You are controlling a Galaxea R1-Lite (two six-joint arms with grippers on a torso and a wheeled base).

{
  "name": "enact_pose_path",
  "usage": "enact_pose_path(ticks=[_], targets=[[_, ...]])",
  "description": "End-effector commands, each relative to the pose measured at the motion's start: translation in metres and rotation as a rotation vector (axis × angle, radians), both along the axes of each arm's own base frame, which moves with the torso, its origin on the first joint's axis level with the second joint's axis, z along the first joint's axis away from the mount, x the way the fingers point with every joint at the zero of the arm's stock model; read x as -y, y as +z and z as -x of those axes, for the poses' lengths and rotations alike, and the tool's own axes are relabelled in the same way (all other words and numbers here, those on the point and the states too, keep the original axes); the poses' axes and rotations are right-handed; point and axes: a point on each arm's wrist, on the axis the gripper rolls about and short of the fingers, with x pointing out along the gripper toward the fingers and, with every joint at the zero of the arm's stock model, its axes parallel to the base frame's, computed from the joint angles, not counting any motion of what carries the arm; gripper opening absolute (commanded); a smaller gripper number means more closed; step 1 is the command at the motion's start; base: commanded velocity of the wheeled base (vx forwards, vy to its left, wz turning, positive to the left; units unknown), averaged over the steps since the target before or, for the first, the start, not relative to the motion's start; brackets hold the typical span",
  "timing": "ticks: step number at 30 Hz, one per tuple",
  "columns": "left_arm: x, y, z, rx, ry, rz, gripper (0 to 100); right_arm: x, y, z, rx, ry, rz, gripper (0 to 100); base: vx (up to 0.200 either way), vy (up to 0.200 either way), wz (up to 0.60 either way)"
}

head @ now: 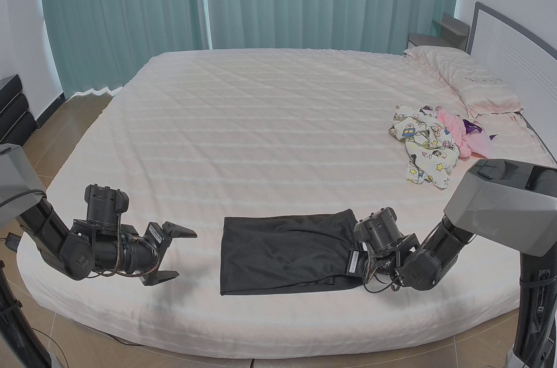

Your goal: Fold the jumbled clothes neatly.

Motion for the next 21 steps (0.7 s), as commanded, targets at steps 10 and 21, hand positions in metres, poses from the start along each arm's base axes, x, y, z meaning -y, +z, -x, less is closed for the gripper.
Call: enact_pose_path(ticks=[10, 21], targets=[[0.0, -0.001, 0.0, -0.002, -0.001, -0.001, 100, 0.022, 0.038, -0.025, 0.097, -0.064, -0.114, 100, 0.0, 0.0, 0.0], [0.001, -0.001, 0.0, -0.005, -0.001, 0.0, 100, 0.008, 0.0, -0.079, 0.089, -0.074, -0.212, 100, 0.0, 0.0, 0.0]])
